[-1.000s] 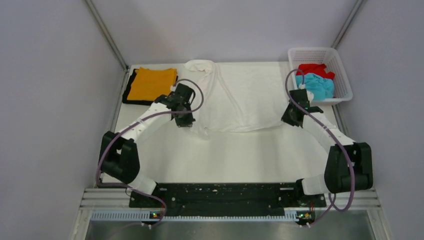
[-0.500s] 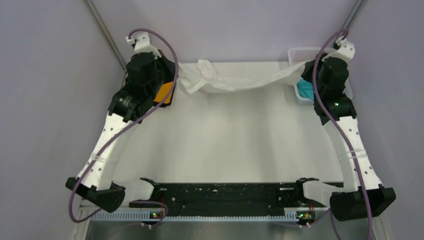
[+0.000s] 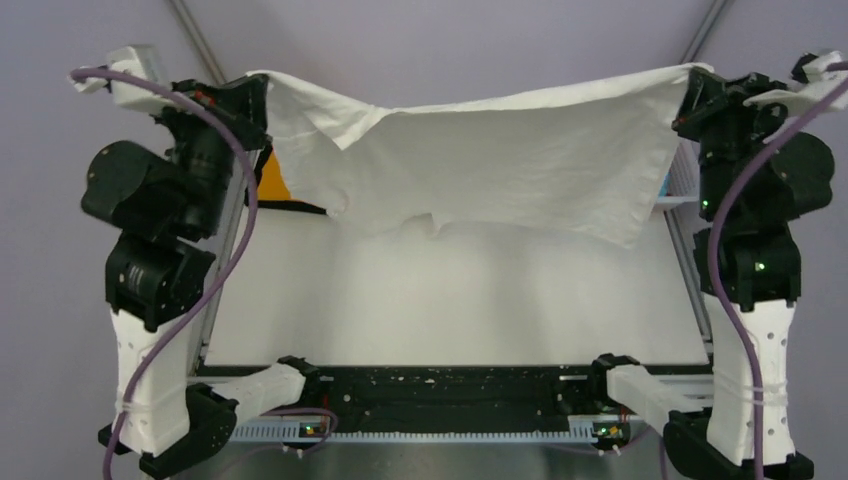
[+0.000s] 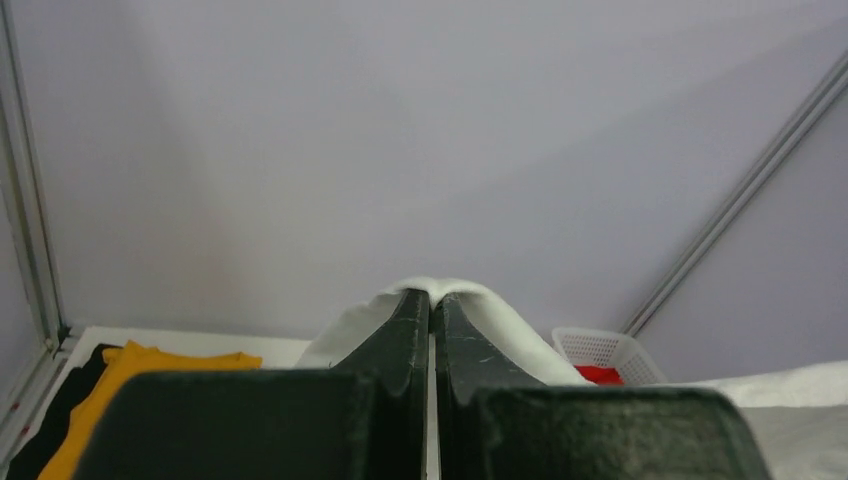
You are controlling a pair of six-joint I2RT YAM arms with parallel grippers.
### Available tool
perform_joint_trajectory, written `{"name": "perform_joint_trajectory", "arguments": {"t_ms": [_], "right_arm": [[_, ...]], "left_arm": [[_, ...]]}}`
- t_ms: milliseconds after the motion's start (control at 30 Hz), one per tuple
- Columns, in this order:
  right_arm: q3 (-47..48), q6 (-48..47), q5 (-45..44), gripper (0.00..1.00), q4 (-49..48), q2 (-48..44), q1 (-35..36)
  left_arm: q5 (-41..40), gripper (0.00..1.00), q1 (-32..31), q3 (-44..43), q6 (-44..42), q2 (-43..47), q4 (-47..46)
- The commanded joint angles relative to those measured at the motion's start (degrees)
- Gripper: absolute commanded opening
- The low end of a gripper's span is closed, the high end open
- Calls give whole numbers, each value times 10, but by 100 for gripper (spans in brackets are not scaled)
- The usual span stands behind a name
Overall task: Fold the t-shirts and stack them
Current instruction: Flatten out the tshirt
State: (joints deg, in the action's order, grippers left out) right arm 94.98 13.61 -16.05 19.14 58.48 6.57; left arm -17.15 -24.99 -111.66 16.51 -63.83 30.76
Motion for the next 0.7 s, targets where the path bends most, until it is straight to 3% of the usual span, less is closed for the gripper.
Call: {"name": "perform_joint_trajectory", "arguments": {"t_ms": [0, 333, 533, 667], "right_arm": [[38, -8, 13, 0, 14, -53, -4], [93, -2, 97, 0, 51, -130, -3], [95, 7, 107, 0, 62, -141, -4], [62, 18, 100, 0, 62, -131, -3]], "left_arm": [[25, 0, 2, -39, -51, 59, -60], [125, 0, 3, -158, -73, 65, -52], [128, 0, 3, -149, -86, 73, -62], [74, 0, 3, -118, -97, 50, -71]]}}
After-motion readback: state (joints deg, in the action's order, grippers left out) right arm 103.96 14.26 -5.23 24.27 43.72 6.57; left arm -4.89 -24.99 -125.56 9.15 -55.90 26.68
